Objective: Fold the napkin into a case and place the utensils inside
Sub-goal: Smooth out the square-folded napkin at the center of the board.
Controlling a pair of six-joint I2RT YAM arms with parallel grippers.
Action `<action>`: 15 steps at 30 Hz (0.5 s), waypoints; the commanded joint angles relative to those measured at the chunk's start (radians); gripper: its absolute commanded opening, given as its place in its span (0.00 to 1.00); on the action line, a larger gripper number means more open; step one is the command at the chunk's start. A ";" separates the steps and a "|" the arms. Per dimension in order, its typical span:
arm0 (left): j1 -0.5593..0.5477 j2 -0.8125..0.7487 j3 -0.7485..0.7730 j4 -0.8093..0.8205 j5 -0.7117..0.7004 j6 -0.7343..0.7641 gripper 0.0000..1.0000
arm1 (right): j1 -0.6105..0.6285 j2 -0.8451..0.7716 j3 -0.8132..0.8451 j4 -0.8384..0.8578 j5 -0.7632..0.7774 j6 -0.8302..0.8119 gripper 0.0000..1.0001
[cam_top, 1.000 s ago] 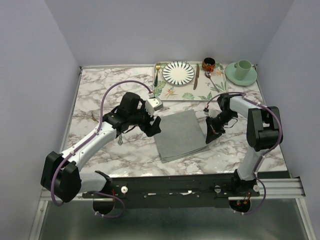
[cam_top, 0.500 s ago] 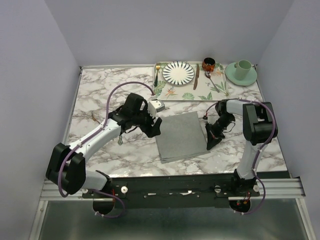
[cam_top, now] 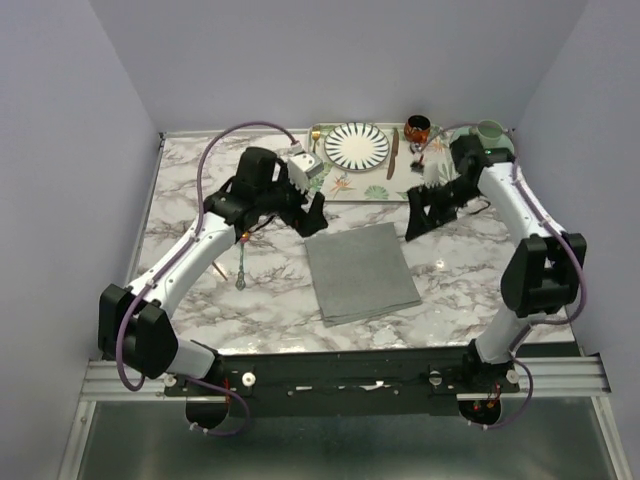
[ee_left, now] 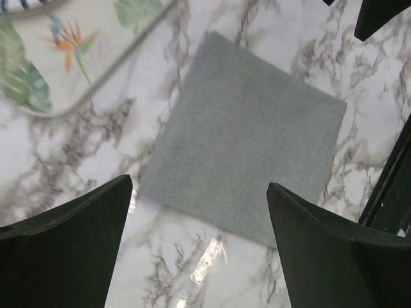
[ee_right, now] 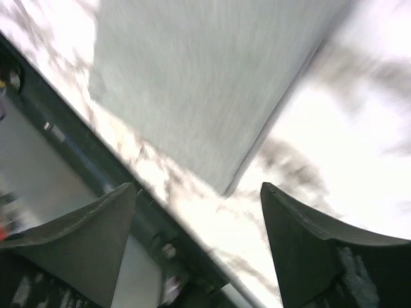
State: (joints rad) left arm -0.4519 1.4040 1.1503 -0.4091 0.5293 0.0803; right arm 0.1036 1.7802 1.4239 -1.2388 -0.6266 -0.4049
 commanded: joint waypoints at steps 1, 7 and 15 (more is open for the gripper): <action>-0.001 -0.034 0.175 0.024 -0.092 0.058 0.99 | -0.002 -0.140 0.280 0.149 -0.084 -0.017 0.95; 0.002 0.048 0.293 0.086 -0.082 0.015 0.99 | -0.004 -0.158 0.262 0.827 -0.133 0.565 1.00; 0.025 0.237 0.175 0.387 0.222 -0.678 0.99 | 0.054 0.130 0.304 0.760 -0.482 0.744 1.00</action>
State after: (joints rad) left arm -0.4309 1.5524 1.5124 -0.2588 0.5812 -0.1528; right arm 0.1165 1.8244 1.9049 -0.5205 -0.9363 0.1440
